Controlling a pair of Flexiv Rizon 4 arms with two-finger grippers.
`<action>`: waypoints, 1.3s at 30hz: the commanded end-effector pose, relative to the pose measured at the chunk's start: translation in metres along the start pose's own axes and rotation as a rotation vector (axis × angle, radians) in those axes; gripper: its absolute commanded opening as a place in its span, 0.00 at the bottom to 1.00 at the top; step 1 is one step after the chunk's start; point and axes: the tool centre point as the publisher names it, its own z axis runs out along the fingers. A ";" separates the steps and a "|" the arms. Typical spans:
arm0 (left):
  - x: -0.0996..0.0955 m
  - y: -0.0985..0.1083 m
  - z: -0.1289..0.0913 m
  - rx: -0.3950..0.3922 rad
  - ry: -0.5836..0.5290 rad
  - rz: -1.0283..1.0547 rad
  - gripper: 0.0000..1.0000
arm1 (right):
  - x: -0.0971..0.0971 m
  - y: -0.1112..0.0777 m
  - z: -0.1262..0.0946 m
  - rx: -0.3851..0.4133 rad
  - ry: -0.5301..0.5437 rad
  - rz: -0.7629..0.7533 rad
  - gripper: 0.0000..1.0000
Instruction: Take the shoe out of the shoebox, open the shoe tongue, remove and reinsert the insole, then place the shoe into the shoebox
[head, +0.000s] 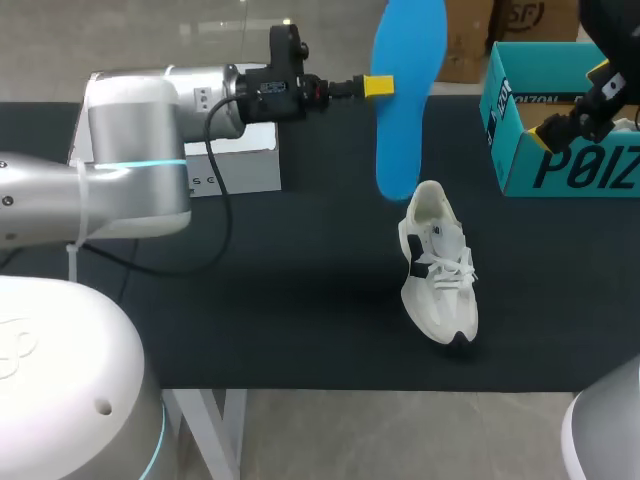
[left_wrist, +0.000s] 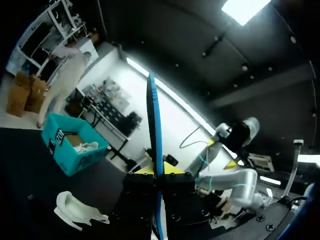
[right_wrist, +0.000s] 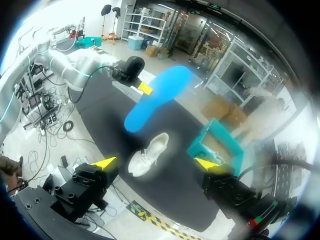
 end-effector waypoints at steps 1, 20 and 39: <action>0.013 0.000 -0.002 -0.067 -0.223 0.222 0.00 | -0.001 0.003 0.000 0.007 0.002 0.001 1.00; 0.013 0.000 -0.002 -0.067 -0.223 0.222 0.00 | -0.001 0.003 0.000 0.007 0.002 0.001 1.00; 0.021 -0.012 -0.002 -0.115 -0.242 0.530 0.00 | -0.001 0.003 0.000 0.007 0.002 0.001 1.00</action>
